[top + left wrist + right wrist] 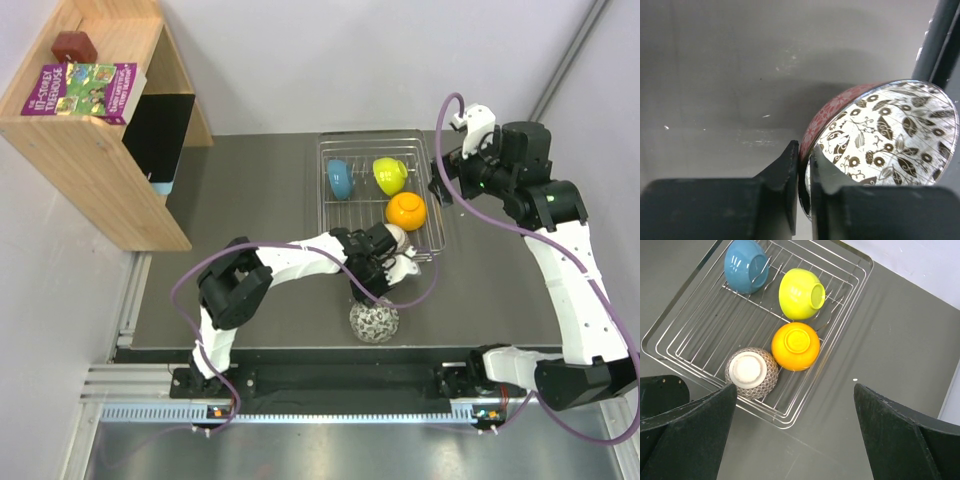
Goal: Load the bowls into the dish rack
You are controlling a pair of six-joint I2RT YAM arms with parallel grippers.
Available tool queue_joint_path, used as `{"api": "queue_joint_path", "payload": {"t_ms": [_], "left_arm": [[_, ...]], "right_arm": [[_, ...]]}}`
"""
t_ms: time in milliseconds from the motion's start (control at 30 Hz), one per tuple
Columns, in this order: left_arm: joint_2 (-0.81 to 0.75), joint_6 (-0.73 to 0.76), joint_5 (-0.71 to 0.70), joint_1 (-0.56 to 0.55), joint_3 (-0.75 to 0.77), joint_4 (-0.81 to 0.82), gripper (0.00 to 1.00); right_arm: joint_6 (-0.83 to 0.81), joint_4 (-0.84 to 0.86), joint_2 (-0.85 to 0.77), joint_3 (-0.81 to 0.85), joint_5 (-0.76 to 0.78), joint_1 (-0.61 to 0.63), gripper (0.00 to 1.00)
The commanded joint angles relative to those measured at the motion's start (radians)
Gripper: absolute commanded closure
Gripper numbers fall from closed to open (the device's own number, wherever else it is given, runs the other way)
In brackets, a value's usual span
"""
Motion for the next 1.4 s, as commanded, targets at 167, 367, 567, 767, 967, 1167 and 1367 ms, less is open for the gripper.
{"api": "queue_joint_path", "payload": {"t_ms": [167,367,567,767,967,1167,1367], "left_arm": [[-0.028,0.03,0.011,-0.01,0.024,-0.057,1.0],[-0.194,0.079,-0.014,0.001,0.021,-0.078,1.0],[-0.332,0.055,0.014,0.09,0.058,-0.067,1.0],[-0.416,0.032,0.149,0.263,0.101,0.007,1.0],[-0.404,0.024,0.279,0.395,0.183,0.063,1.0],[-0.321,-0.01,0.39,0.458,0.286,0.099,1.0],[-0.234,-0.014,0.422,0.463,0.383,0.082,1.0]], "right_arm": [[0.032,0.03,-0.006,0.079,-0.012,-0.022,0.0],[0.121,0.03,0.067,0.165,-0.164,-0.117,0.0],[0.213,-0.013,0.182,0.291,-0.403,-0.221,0.0],[0.294,0.012,0.276,0.267,-0.592,-0.243,0.0],[0.334,0.054,0.363,0.213,-0.817,-0.241,0.0],[0.339,0.07,0.443,0.161,-0.977,-0.179,0.0],[0.34,0.09,0.487,0.101,-1.117,-0.107,0.0]]}}
